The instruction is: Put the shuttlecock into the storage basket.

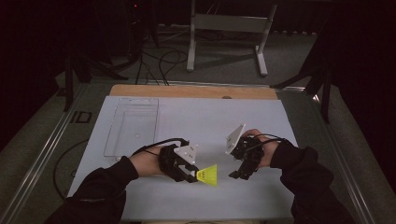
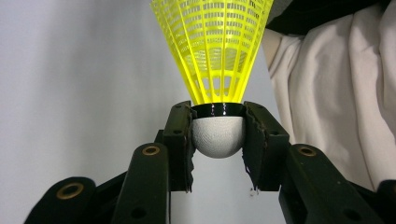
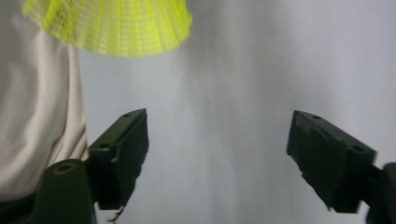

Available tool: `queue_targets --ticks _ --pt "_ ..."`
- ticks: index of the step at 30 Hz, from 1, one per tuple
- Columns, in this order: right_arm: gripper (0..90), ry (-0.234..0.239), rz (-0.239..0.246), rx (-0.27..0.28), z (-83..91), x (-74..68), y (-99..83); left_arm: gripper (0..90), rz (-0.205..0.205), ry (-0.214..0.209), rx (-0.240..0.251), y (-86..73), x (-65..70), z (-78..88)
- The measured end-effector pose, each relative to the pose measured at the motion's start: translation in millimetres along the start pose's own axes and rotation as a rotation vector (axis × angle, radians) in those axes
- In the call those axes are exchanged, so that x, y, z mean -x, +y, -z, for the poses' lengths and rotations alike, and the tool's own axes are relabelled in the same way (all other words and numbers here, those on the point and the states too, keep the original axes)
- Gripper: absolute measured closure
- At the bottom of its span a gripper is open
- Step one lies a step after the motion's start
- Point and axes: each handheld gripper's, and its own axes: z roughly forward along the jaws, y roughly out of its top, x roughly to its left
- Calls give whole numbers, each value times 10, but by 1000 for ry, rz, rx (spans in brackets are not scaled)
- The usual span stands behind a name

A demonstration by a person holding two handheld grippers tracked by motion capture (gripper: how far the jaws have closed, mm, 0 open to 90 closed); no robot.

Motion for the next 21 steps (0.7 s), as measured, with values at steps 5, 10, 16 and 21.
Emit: queue_targets --ticks 5,10,16,21 --pt "165 -21 -73 54 25 19 -90 656 44 12 6 -87 -29 159" --pt "133 -13 -79 119 58 24 -151 655 63 32 11 -153 -48 283" --pt "103 -33 -100 205 90 32 -245 656 92 50 19 -250 -88 465" --pt "102 -45 -135 312 150 9 -374 655 127 62 12 -383 -123 620"
